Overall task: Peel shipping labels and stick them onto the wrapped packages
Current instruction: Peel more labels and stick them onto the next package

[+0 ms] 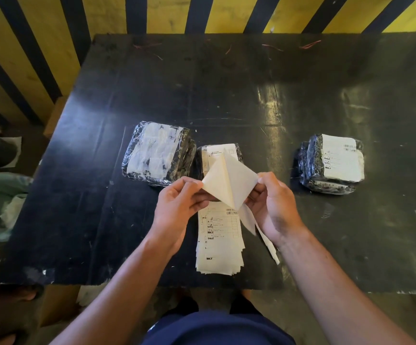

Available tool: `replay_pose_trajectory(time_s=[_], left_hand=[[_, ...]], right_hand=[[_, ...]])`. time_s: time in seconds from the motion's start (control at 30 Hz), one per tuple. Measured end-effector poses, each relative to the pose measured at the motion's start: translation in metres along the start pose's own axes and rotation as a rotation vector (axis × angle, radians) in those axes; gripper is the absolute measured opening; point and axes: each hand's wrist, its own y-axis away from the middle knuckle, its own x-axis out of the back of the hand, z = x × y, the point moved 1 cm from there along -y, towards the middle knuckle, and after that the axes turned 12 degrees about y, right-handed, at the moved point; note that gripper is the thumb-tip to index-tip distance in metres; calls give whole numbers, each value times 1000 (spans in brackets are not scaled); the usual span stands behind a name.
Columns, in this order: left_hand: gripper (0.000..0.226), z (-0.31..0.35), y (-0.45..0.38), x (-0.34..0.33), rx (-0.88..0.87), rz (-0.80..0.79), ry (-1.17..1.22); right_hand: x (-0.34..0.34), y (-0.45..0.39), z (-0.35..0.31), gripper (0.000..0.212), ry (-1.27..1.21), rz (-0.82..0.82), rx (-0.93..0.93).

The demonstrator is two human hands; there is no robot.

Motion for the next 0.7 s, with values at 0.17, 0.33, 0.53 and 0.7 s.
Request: replay_pose_trajectory(time_s=[0.17, 0.33, 0.53, 0.7], left_hand=[[22, -5, -7, 16, 63, 110, 208], [19, -11, -12, 26, 64, 242, 251], [15, -10, -16, 39, 12, 326, 301], [20, -7, -14, 41, 6, 264, 182]], right_hand=[[29, -23, 23, 12, -295, 113, -180], [65, -38, 41, 6, -405, 290, -256], [117, -41, 41, 11, -376, 568, -265], [154, -40, 37, 19, 316, 706, 101]])
